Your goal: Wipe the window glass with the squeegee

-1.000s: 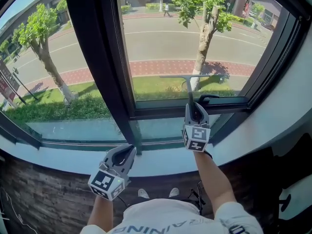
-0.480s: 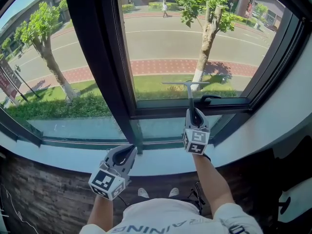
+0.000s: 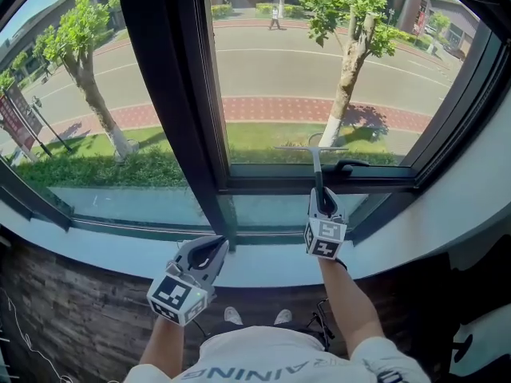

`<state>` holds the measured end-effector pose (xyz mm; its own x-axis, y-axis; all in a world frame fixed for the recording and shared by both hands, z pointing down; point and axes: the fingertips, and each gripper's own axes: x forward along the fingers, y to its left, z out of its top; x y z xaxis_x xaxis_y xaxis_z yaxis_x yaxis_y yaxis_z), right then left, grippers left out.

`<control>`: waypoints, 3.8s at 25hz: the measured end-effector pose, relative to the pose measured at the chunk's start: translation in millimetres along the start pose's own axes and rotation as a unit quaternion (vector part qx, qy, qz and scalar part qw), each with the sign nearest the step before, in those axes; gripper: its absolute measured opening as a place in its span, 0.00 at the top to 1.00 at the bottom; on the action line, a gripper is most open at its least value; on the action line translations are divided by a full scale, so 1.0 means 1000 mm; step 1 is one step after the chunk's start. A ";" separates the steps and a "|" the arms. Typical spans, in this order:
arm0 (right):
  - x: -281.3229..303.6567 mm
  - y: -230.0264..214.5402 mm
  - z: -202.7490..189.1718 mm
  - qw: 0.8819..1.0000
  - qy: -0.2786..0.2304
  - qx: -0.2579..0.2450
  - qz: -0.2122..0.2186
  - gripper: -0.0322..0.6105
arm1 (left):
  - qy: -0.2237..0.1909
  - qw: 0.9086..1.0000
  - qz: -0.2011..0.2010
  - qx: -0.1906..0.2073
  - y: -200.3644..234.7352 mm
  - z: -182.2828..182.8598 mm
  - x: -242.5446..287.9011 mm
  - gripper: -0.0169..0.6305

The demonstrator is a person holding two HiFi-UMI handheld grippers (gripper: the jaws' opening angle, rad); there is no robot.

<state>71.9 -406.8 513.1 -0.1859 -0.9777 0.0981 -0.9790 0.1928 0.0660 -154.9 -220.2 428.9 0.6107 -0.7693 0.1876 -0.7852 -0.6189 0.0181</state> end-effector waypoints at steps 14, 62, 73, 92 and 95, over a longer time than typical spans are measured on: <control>0.002 0.003 -0.019 1.000 0.021 0.015 0.008 0.79 | 0.006 1.000 0.007 -0.004 -0.012 -0.006 0.007 0.95; -0.046 0.137 0.475 0.940 -0.337 -0.007 -0.042 0.79 | -0.056 0.998 -0.030 -0.019 0.117 -0.022 -0.153 0.95; -0.023 0.132 0.494 0.947 -0.317 -0.039 -0.041 0.79 | -0.067 0.997 -0.018 -0.023 0.108 -0.008 -0.143 0.95; -0.009 0.129 0.427 0.957 -0.283 -0.063 -0.025 0.79 | -0.048 0.999 -0.005 -0.020 0.105 -0.013 -0.122 0.95; -0.009 0.130 0.410 0.960 -0.273 -0.056 -0.024 0.79 | -0.046 0.999 -0.010 -0.015 0.103 -0.014 -0.118 0.95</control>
<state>-87.9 -407.5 113.6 -0.1860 -0.8782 -0.4406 -0.9783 0.1237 0.1665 -309.4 -190.7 422.0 0.6319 -0.7690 0.0963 -0.7747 -0.6302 0.0509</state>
